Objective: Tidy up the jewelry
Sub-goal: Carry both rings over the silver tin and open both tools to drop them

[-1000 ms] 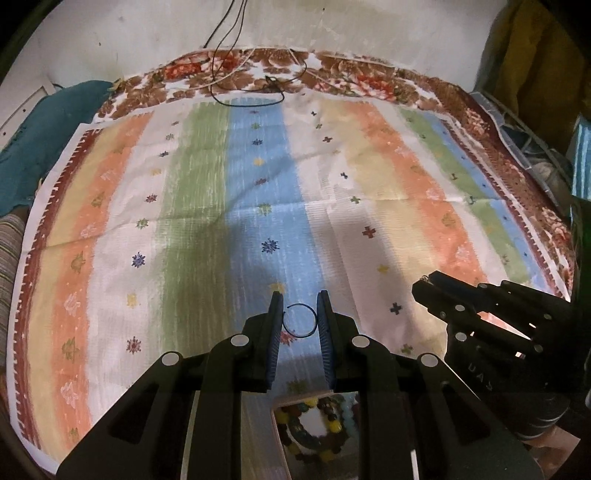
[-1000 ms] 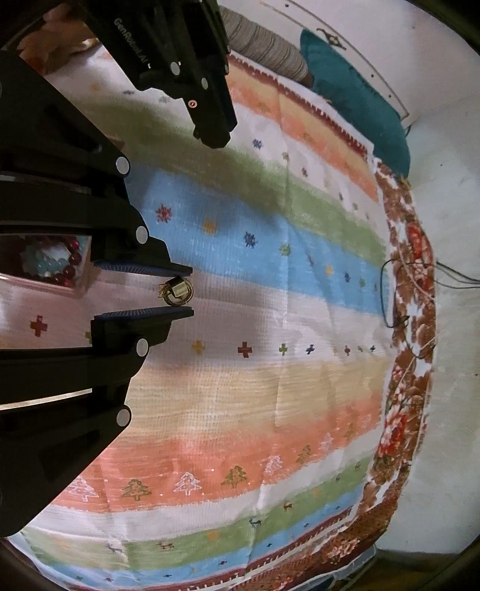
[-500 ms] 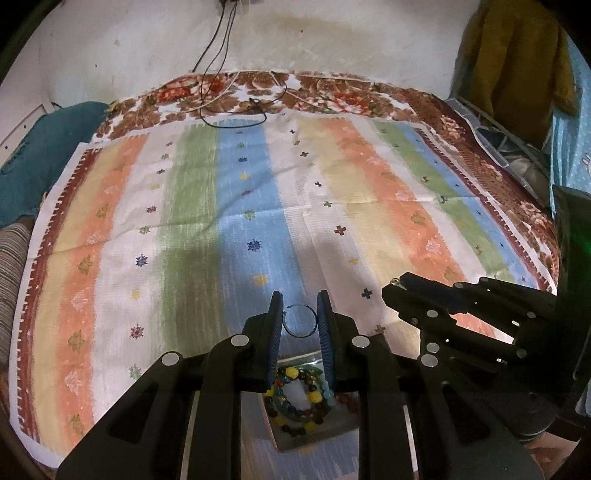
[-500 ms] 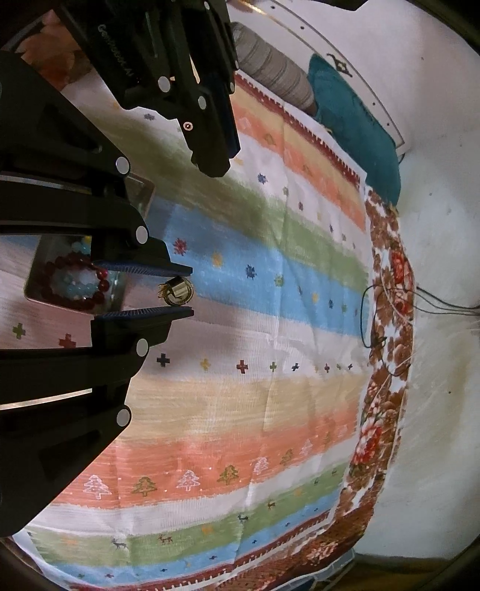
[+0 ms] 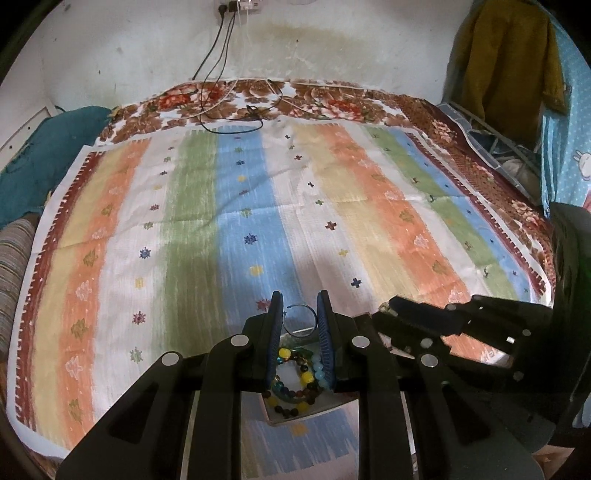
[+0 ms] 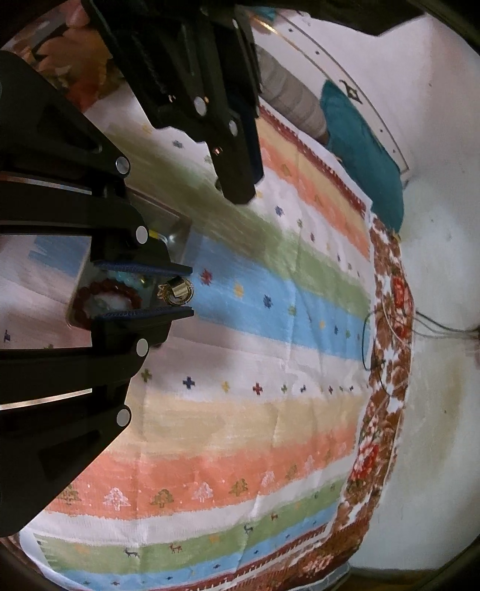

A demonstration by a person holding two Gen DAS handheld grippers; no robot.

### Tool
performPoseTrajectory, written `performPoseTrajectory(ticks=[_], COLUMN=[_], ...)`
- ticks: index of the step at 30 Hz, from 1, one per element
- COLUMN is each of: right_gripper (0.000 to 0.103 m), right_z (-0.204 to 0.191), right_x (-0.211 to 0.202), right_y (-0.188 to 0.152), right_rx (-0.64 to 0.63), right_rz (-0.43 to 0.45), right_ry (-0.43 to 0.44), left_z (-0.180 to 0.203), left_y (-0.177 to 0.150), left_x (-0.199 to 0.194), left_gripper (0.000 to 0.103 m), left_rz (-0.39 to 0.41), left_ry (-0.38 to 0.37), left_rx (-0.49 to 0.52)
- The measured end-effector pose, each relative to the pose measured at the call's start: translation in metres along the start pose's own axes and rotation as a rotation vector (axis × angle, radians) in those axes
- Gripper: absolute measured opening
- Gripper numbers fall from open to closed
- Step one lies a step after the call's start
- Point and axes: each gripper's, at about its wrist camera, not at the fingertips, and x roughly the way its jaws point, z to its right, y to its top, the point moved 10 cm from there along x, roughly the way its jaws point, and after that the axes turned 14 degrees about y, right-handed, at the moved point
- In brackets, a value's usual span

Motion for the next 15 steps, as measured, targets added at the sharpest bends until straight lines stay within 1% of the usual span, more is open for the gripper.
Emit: performPoseTrajectory(ticks=[2, 3, 4, 5, 6, 10, 12, 13, 15], right_gripper=[0.017, 0.017, 0.025, 0.042, 0.046, 0.047, 0.047, 0.047, 0.05], right_z=[-0.002, -0.002, -0.001, -0.001, 0.0, 0.001, 0.0, -0.001, -0.001], right_x=[0.0, -0.001, -0.003, -0.005, -0.008, -0.016, -0.019, -0.021, -0.025], right_y=[-0.002, -0.003, -0.003, -0.004, -0.005, -0.01, -0.012, -0.013, -0.016], right_rx=[0.005, 0.011, 0.018, 0.025, 0.03, 0.02, 0.011, 0.005, -0.005], right_rz=[-0.006, -0.002, 0.001, 0.002, 0.008, 0.018, 0.019, 0.021, 0.027], right_ry=[0.005, 0.005, 0.005, 0.006, 0.005, -0.006, -0.011, -0.015, -0.021], left_z=[-0.001, -0.004, -0.006, -0.009, -0.01, -0.015, -0.016, -0.017, -0.018], left_y=[0.0, 0.0, -0.001, -0.001, -0.002, -0.006, -0.01, -0.01, -0.015], left_x=[-0.001, -0.001, -0.002, -0.002, -0.002, -0.005, -0.009, -0.008, -0.013], left_gripper=[0.019, 0.021, 0.023, 0.027, 0.03, 0.032, 0.038, 0.039, 0.045], left_rz=[-0.007, -0.008, -0.009, -0.012, -0.015, -0.02, -0.016, -0.015, -0.009], left_ry=[-0.005, -0.003, -0.003, -0.007, -0.01, -0.01, -0.009, -0.008, -0.003], left_rx=[-0.011, -0.019, -0.03, -0.041, -0.047, -0.061, -0.057, -0.053, -0.042])
